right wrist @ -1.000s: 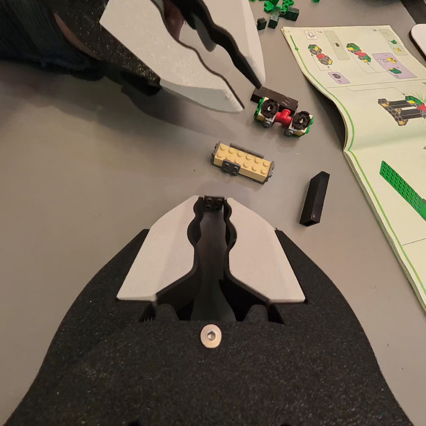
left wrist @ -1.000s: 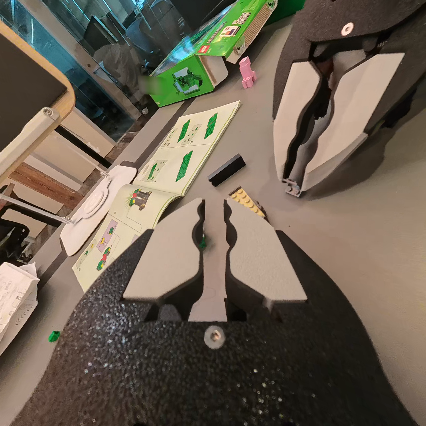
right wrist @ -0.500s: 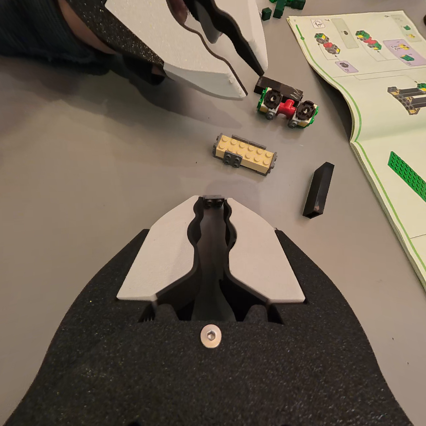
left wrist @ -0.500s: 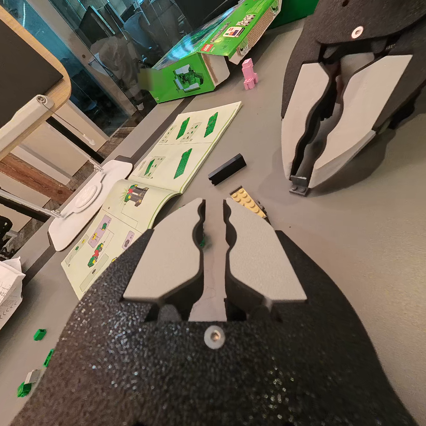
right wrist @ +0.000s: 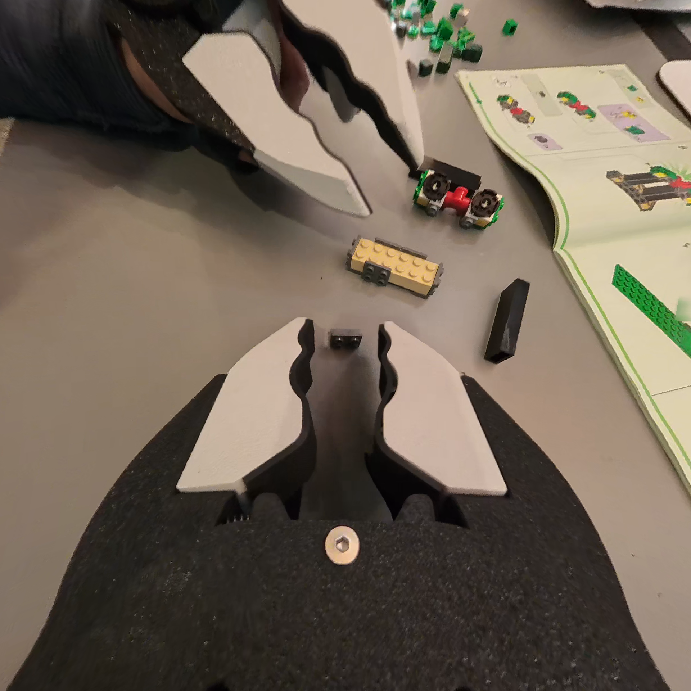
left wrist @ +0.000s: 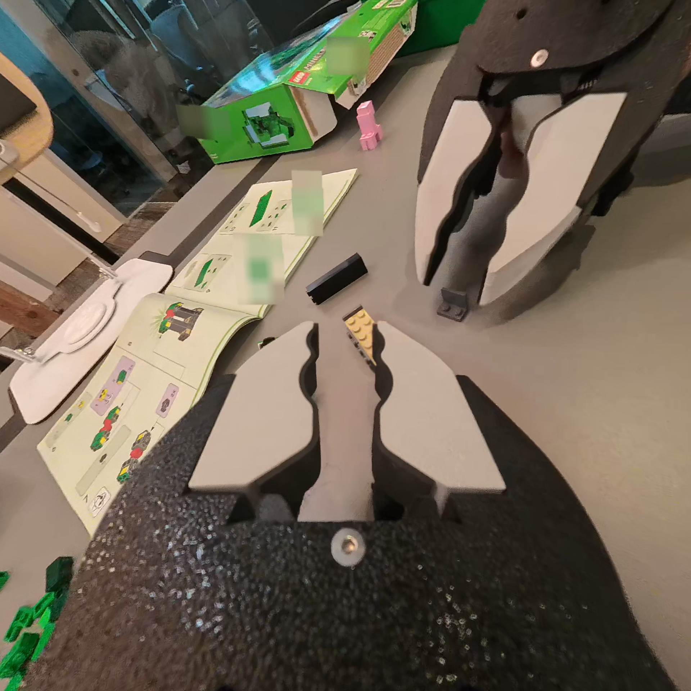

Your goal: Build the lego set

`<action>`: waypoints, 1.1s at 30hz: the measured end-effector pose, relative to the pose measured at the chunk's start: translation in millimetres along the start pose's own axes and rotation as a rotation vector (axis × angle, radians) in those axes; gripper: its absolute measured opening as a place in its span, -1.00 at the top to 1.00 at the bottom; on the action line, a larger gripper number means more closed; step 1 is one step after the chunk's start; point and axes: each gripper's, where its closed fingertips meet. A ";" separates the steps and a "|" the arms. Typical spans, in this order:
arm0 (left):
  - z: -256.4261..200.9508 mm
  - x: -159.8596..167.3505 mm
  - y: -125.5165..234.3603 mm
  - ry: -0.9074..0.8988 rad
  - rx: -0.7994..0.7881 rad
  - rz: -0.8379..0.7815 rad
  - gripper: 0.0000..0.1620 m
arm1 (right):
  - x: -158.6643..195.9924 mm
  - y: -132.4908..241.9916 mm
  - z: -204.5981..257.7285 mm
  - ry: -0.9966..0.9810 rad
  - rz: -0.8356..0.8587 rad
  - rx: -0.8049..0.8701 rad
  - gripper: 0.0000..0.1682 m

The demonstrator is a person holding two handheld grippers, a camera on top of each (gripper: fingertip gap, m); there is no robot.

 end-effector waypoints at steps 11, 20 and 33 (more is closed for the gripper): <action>-18.0 20.3 -15.4 0.098 0.131 0.187 0.51 | -25.6 24.3 -27.6 -0.009 -0.181 0.201 0.58; -22.4 28.7 -20.5 0.106 0.137 0.261 0.62 | -32.0 33.3 -40.9 0.003 -0.219 0.332 0.63; -1.5 18.0 -9.8 0.194 0.085 0.156 0.70 | -31.1 31.3 -39.4 0.087 -0.188 0.387 0.63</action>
Point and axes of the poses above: each gripper's, where its closed fingertips meet, y back along the fingers, x out of its underside, z = x × y across the jaws, and after that the axes turned 10 degrees about z, right-handed
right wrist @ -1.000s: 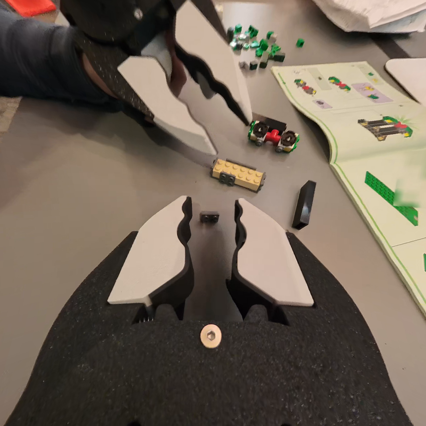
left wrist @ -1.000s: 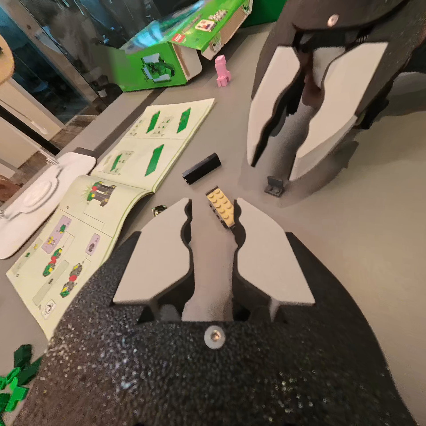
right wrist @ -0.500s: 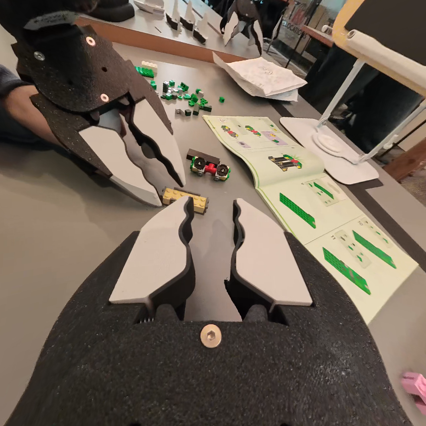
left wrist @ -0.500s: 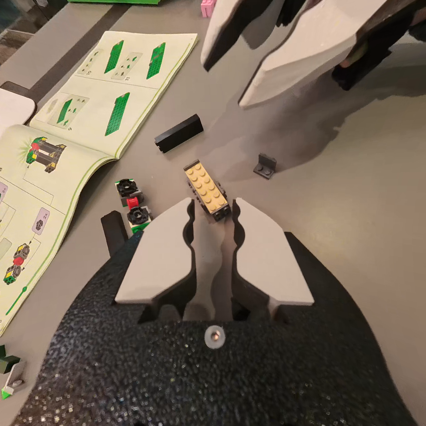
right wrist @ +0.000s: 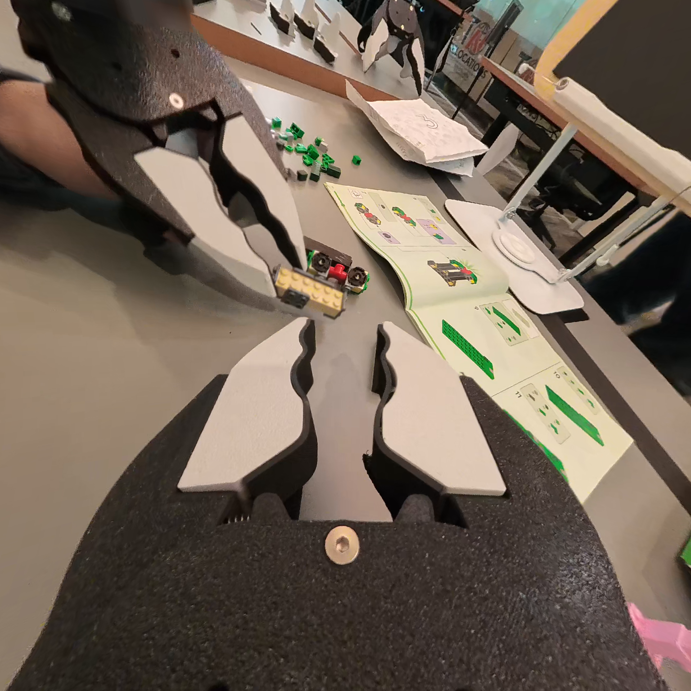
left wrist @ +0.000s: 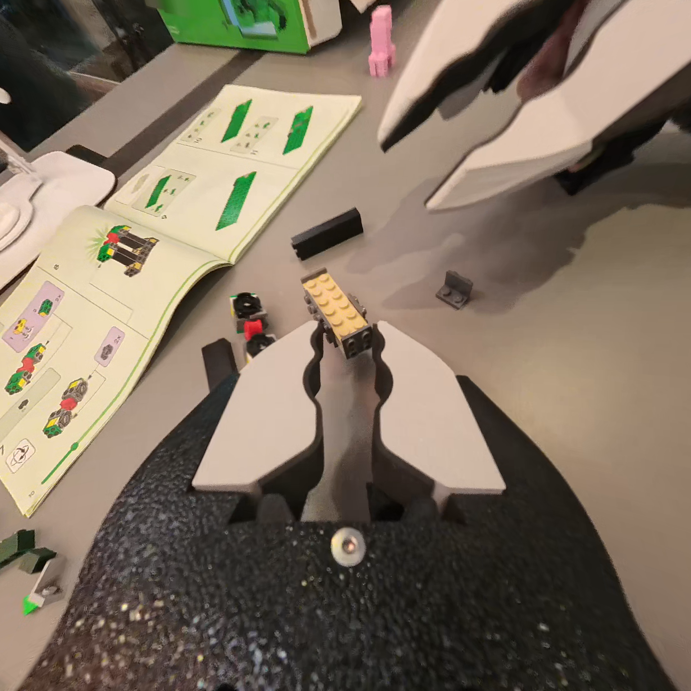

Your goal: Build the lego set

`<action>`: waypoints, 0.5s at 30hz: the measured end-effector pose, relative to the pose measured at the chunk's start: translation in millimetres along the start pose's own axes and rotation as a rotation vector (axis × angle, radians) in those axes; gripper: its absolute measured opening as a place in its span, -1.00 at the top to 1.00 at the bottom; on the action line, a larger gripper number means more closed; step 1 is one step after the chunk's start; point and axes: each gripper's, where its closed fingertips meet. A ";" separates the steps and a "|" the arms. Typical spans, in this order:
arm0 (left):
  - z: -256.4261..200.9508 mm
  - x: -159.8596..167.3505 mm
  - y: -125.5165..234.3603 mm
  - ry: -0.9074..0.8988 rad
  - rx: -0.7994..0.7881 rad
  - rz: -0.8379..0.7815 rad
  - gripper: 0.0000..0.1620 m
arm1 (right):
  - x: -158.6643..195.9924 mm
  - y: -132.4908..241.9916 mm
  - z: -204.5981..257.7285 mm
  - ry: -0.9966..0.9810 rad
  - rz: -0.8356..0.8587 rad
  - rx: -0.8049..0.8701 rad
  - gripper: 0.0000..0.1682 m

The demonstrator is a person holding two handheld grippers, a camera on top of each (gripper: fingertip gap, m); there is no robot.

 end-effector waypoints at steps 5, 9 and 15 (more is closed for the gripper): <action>2.2 -12.1 13.3 0.082 0.092 -0.119 0.70 | -2.9 0.2 4.3 0.084 -0.010 0.028 0.63; -9.7 -23.8 22.3 0.134 0.242 -0.214 0.70 | -7.1 1.1 6.8 0.201 -0.019 0.094 0.63; -20.7 -30.8 28.7 0.178 0.380 -0.269 0.70 | -8.6 0.2 8.8 0.473 0.011 0.255 0.70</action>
Point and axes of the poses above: each gripper's, where its closed fingertips meet, y back along the fingers, x out of its underside, z = x × y across the jaws, and after that the axes turned 10 degrees about z, right-handed
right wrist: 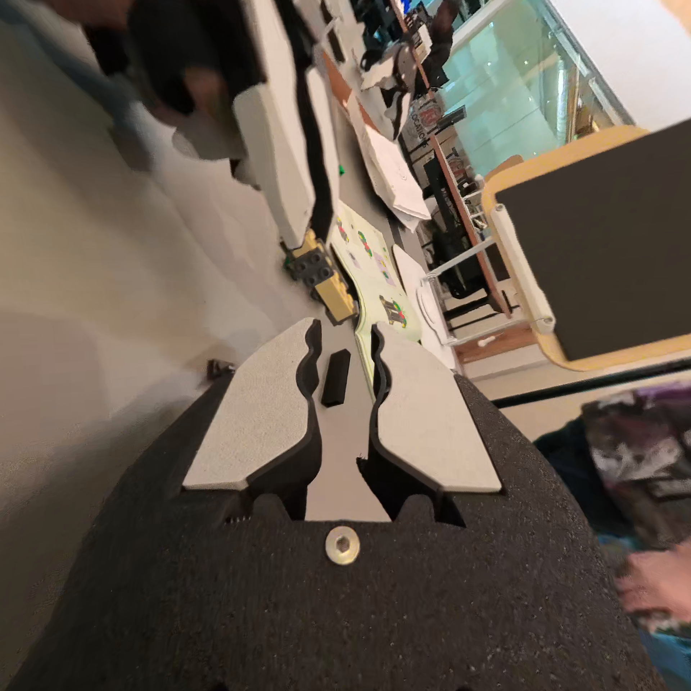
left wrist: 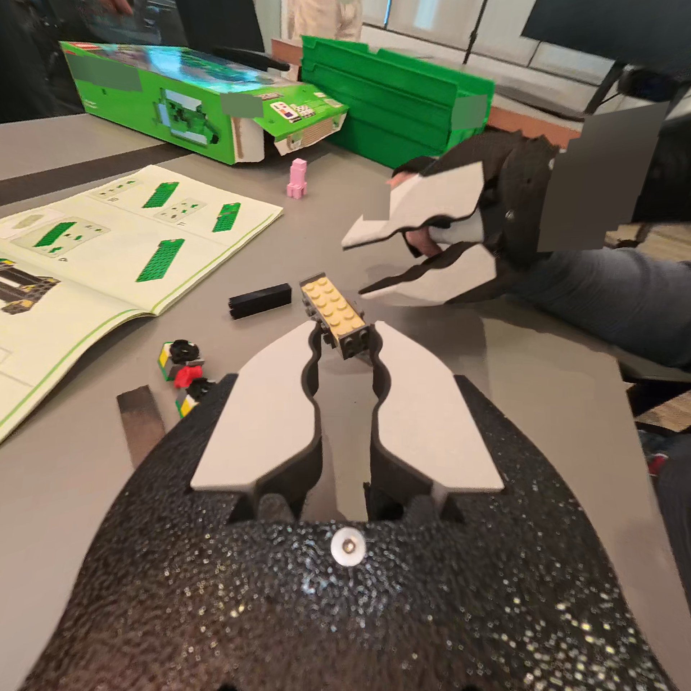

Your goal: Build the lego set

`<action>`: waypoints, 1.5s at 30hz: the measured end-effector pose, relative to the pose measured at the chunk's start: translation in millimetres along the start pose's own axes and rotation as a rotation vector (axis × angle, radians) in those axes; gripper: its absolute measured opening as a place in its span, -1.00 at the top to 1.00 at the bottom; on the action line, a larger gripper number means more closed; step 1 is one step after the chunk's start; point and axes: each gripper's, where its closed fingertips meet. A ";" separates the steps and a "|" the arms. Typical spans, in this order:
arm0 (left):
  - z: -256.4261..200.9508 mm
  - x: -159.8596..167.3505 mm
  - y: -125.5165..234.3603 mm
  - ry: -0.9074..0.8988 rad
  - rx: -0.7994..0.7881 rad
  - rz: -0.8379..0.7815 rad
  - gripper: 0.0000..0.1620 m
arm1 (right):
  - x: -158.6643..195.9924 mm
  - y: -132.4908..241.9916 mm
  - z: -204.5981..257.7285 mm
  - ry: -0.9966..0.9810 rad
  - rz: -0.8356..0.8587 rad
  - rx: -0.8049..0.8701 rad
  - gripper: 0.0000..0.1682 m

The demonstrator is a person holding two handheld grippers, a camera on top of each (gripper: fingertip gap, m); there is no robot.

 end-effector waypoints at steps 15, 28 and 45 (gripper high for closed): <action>-16.1 1.9 -5.1 -0.015 0.106 0.012 0.70 | -7.8 -8.2 15.4 0.308 0.041 0.116 0.81; -8.9 19.5 -13.9 -0.716 -0.349 0.197 0.35 | 0.9 -3.6 31.5 0.217 0.069 -0.096 0.82; -27.3 19.8 -17.8 -0.919 -0.366 0.177 0.77 | -2.8 -3.2 46.0 0.179 0.051 -0.200 0.82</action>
Point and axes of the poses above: each gripper's, where its closed fingertips meet, y back along the fingers, x out of its underside, z = x × y across the jaws, and after that the axes turned 10 degrees about z, right-handed
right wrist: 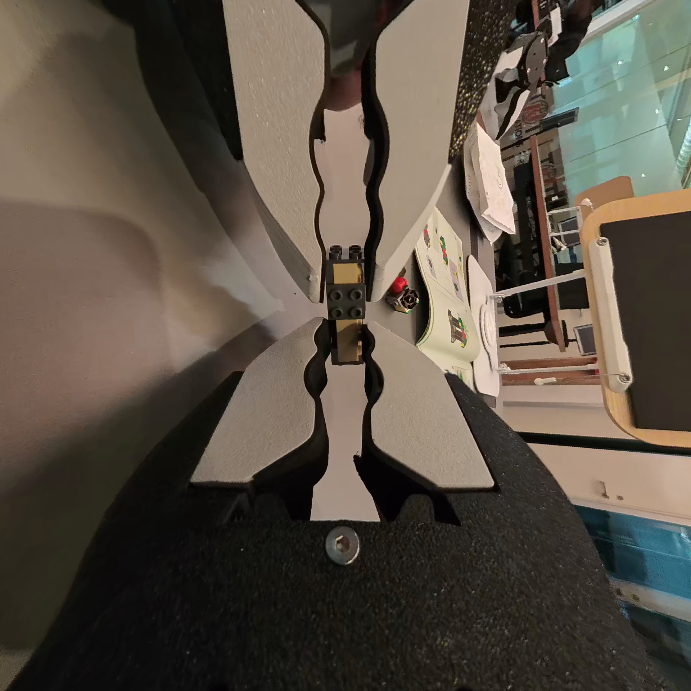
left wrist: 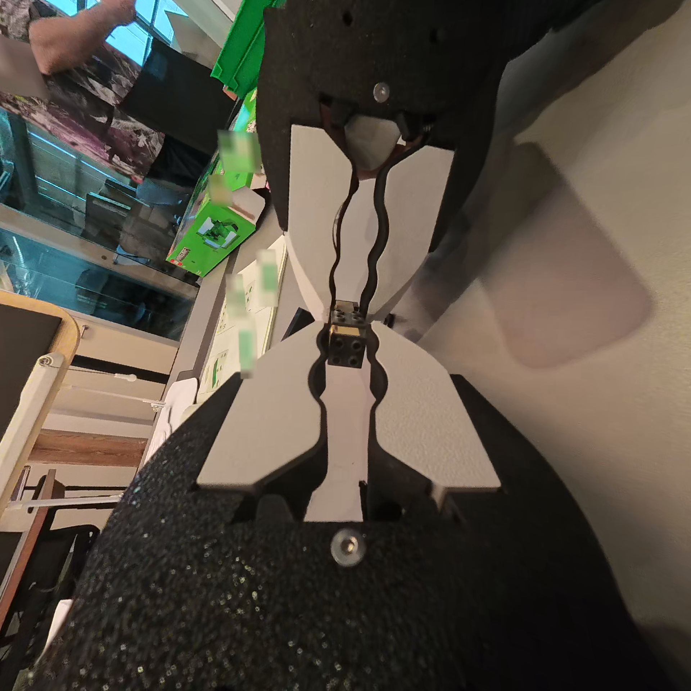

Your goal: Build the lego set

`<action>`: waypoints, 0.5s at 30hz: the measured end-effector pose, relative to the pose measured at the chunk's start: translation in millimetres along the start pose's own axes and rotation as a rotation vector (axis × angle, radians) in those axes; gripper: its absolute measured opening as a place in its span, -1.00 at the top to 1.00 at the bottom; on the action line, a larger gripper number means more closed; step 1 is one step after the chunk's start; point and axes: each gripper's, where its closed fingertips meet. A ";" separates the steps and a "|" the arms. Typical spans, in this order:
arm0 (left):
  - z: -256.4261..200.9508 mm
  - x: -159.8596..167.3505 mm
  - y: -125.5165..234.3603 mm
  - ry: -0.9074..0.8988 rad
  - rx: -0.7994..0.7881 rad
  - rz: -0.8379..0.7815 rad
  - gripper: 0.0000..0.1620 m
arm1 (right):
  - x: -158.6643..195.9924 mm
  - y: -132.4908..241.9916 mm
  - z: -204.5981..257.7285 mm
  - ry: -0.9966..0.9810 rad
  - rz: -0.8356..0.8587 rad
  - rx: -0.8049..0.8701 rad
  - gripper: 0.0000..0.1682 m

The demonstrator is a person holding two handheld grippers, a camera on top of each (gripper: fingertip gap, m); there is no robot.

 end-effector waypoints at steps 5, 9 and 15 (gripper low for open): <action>13.7 4.4 0.9 0.073 -0.055 0.020 0.78 | -0.7 2.8 -14.7 -0.103 -0.033 0.056 0.79; 16.1 7.1 -2.1 0.171 -0.034 0.009 0.78 | -2.5 10.1 -15.9 -0.321 -0.118 -0.085 0.71; 25.0 16.2 -2.6 0.245 -0.067 0.016 0.79 | 16.4 14.1 -12.9 -0.509 -0.102 -0.228 0.60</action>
Point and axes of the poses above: each gripper's, where its closed fingertips meet, y back along the fingers, x out of its underside, z = x × y across the jaws, and after that the axes turned 10 degrees about z, right-handed
